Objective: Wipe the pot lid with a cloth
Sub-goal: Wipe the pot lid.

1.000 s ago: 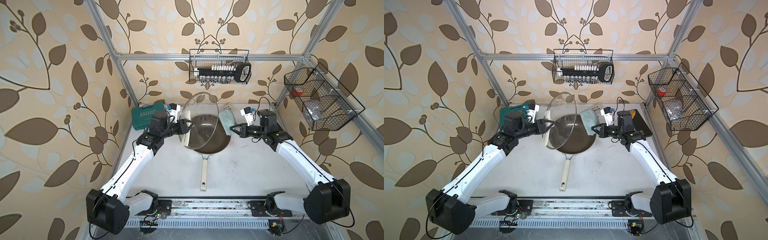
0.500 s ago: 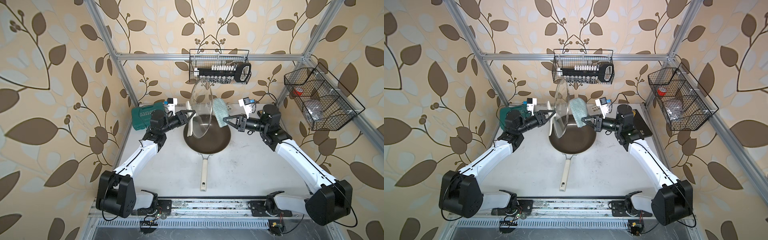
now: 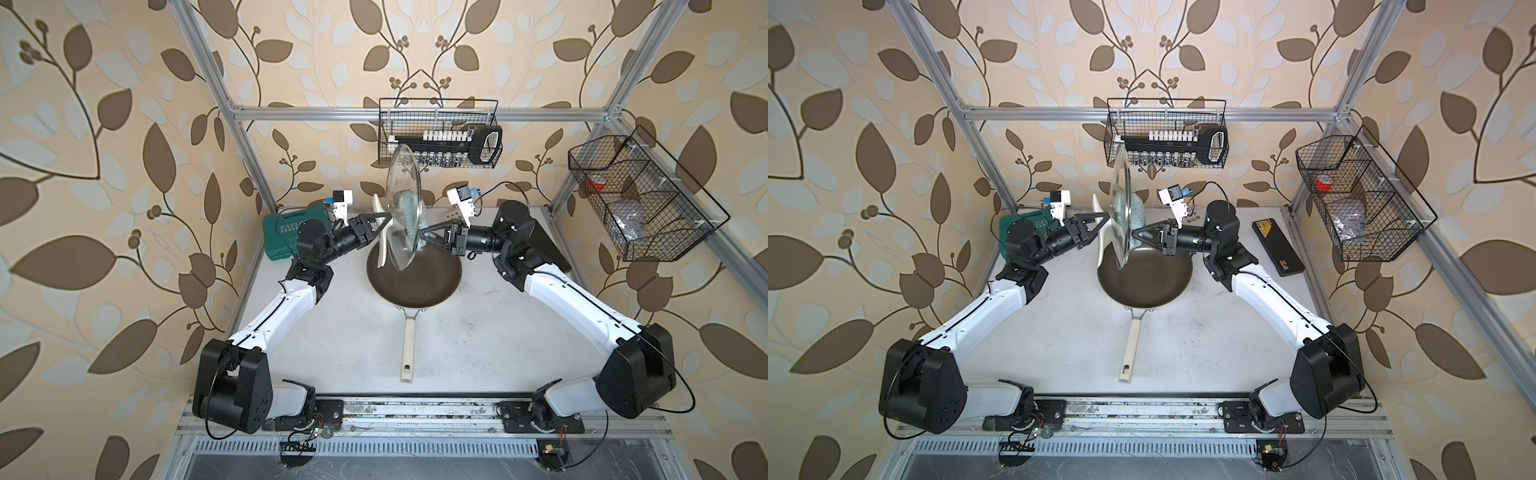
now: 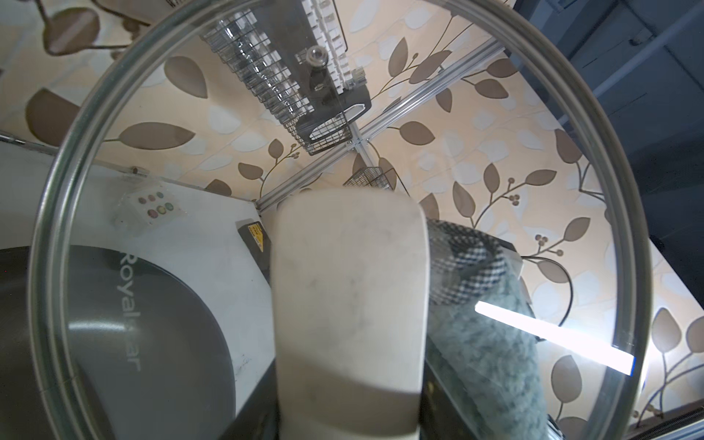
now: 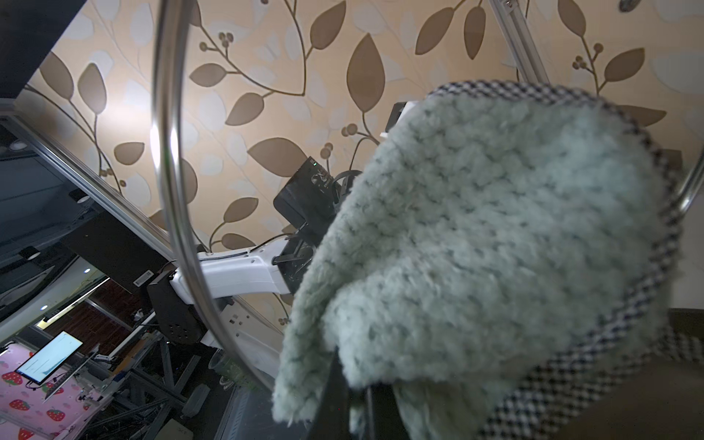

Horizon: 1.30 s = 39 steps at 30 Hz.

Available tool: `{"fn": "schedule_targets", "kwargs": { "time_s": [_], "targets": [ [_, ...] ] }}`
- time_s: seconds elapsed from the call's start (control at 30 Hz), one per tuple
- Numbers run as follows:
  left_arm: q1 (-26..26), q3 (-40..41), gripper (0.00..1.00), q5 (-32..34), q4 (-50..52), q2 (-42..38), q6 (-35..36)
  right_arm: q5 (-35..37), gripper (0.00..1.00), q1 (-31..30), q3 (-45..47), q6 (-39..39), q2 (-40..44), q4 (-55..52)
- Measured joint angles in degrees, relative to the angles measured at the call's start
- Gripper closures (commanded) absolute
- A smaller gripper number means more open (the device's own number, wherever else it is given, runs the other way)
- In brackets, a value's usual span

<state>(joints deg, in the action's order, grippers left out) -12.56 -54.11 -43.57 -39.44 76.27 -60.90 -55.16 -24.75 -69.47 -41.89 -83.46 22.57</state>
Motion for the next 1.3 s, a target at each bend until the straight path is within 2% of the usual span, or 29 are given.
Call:
{"fn": "schedule_targets", "kwargs": {
  "time_s": [0.4, 0.6, 0.97, 1.3],
  "targets": [
    [0.0, 0.0, 1.0, -1.0, -8.0, 2.7, -6.8, -1.6, 1.0, 0.0, -1.1, -9.5, -3.8, 14.1],
    [0.0, 0.0, 1.0, -1.1, -9.8, 3.9, -9.0, -1.7, 1.0, 0.0, -2.3, -12.5, -4.7, 17.6],
    [-1.7, -0.1, 1.0, -2.5, -8.6, 3.9, -9.7, -1.9, 1.0, 0.1, -8.2, -14.4, -7.8, 19.6],
    [-2.1, -2.0, 1.0, -4.9, -8.6, 4.0, -12.0, -1.6, 1.0, 0.3, -13.1, -12.8, -8.5, 15.6]
  ]
}}
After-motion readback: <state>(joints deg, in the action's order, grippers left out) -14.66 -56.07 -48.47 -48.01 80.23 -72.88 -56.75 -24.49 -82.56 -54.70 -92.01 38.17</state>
